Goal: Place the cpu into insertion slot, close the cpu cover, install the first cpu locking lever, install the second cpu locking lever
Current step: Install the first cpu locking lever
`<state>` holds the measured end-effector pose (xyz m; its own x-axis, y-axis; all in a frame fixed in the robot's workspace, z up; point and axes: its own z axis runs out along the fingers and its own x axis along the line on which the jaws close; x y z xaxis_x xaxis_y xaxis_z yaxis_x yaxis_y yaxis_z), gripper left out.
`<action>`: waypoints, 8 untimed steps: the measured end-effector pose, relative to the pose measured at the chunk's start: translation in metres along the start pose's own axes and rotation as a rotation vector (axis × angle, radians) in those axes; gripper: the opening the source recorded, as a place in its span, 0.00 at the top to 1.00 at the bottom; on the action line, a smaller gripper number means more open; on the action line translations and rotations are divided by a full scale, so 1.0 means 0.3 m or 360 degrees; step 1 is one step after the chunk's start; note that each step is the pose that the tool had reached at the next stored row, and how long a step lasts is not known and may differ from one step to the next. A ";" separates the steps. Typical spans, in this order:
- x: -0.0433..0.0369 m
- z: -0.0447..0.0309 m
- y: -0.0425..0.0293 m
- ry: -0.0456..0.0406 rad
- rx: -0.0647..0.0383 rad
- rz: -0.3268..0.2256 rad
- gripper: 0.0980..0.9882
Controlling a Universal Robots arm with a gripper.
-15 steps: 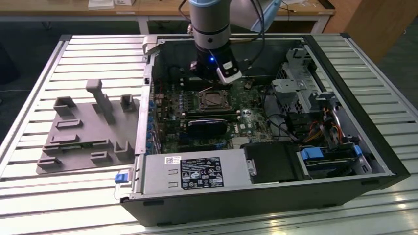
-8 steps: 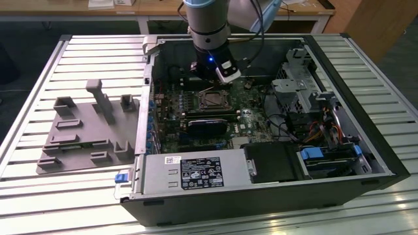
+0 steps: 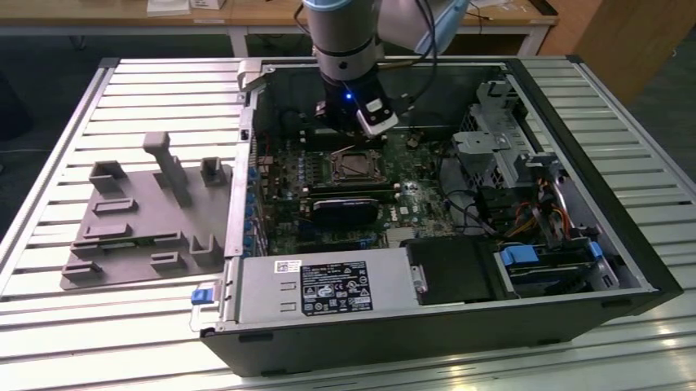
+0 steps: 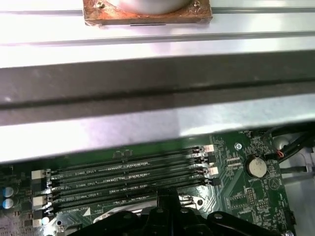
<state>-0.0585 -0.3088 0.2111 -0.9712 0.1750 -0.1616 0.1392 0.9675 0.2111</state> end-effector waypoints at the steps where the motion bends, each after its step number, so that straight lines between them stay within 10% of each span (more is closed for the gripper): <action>1: 0.002 0.000 0.002 -0.0001 0.0001 0.0001 1.00; 8: 0.020 0.003 0.004 -0.0026 0.0022 0.0097 1.00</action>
<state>-0.0641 -0.3063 0.2095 -0.9576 0.2367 -0.1645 0.2009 0.9573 0.2076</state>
